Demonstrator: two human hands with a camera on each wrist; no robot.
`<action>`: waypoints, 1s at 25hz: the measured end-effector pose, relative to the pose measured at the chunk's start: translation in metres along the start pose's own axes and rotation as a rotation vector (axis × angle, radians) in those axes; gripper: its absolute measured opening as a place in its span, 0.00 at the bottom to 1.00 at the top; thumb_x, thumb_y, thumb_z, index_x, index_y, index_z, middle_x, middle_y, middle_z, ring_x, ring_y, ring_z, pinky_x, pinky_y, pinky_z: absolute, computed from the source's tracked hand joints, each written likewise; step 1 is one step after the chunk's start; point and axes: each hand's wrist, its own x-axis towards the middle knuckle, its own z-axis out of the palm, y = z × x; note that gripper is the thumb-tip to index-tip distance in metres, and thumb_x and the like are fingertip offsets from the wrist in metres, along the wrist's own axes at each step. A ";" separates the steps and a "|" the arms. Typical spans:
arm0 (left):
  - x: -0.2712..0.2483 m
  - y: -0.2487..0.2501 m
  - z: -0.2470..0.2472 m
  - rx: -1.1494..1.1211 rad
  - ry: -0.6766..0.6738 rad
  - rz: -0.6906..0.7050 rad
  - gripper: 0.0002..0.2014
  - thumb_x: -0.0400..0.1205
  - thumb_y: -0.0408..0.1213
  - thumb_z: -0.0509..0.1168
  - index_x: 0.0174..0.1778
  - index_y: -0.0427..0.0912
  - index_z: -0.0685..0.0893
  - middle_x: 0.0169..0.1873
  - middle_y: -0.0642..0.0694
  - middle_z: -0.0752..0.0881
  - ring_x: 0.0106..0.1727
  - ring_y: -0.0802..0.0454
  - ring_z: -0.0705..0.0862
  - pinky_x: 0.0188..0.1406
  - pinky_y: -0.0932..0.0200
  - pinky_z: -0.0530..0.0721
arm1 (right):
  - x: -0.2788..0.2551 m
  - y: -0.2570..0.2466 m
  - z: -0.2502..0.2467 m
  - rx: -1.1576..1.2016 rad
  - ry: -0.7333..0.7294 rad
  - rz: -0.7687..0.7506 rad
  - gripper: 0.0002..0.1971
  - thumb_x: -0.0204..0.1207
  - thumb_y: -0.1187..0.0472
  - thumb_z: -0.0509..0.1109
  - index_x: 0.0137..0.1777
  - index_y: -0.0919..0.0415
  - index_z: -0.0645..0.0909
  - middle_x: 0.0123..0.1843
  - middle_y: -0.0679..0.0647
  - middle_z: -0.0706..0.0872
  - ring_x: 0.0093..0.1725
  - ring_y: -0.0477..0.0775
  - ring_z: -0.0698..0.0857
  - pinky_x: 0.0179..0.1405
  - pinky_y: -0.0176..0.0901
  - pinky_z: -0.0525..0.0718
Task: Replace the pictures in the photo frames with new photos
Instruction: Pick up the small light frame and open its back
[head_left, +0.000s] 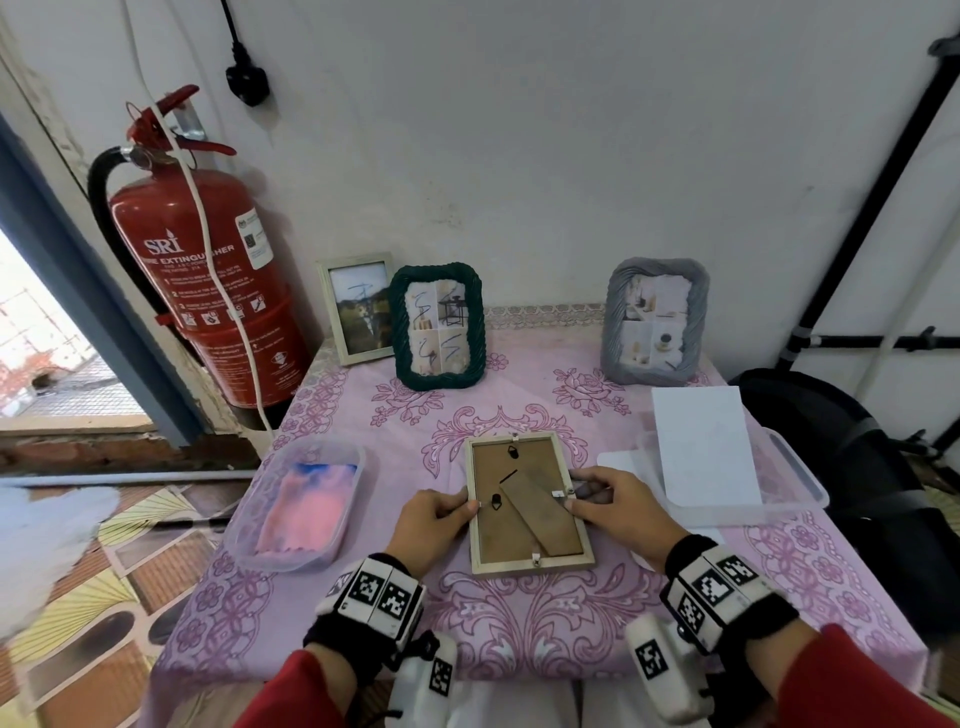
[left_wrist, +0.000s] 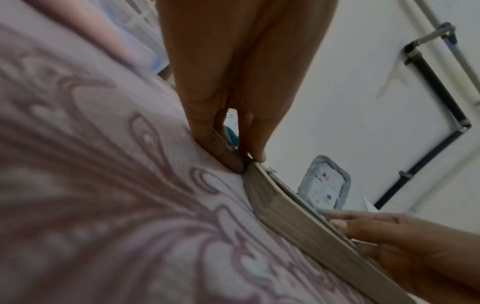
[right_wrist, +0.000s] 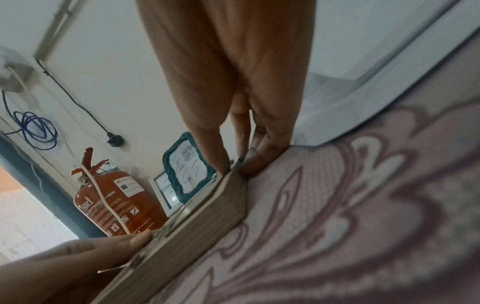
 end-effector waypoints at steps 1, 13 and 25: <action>0.000 0.001 -0.001 0.042 -0.026 0.009 0.12 0.82 0.37 0.65 0.50 0.33 0.89 0.30 0.47 0.84 0.36 0.58 0.77 0.46 0.59 0.80 | 0.001 -0.001 0.000 -0.012 0.002 0.001 0.21 0.72 0.69 0.74 0.66 0.66 0.79 0.44 0.55 0.81 0.42 0.46 0.78 0.59 0.44 0.81; 0.008 0.030 -0.009 0.522 -0.037 0.078 0.14 0.76 0.44 0.72 0.40 0.34 0.88 0.35 0.39 0.89 0.35 0.51 0.82 0.41 0.59 0.80 | 0.017 -0.012 -0.007 -0.189 -0.112 0.067 0.25 0.69 0.59 0.78 0.65 0.62 0.75 0.35 0.52 0.79 0.38 0.49 0.81 0.50 0.48 0.84; 0.013 0.029 -0.005 0.524 0.017 0.055 0.18 0.75 0.50 0.71 0.49 0.38 0.81 0.38 0.43 0.91 0.41 0.49 0.89 0.50 0.54 0.84 | 0.020 -0.022 -0.004 -0.475 -0.140 -0.026 0.27 0.74 0.54 0.73 0.69 0.63 0.70 0.54 0.64 0.86 0.44 0.51 0.82 0.47 0.38 0.74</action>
